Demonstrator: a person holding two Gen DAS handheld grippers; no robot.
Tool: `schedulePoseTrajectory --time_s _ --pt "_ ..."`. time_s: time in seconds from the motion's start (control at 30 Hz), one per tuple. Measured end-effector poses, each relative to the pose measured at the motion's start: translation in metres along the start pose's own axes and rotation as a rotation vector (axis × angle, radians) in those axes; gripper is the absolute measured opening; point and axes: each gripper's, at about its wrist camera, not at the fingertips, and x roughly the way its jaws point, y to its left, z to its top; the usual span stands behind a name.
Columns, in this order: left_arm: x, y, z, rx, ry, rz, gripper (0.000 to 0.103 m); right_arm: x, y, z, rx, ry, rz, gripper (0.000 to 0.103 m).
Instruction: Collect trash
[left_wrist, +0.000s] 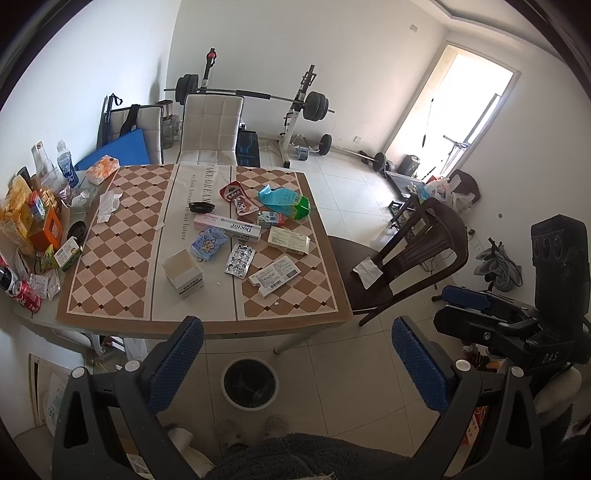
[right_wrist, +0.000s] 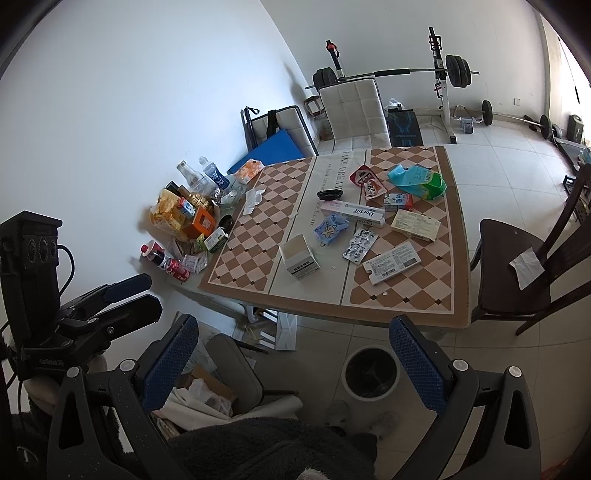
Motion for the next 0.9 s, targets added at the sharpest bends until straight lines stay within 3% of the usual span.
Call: schedulePoseTrajectory --time_s 0.9 --pt "-0.0019 0.0026 -0.0012 -0.01 -0.002 0.013 0.103 -0.0033 0.0007 -0.0016 -0.006 0.003 0.009 0.103"
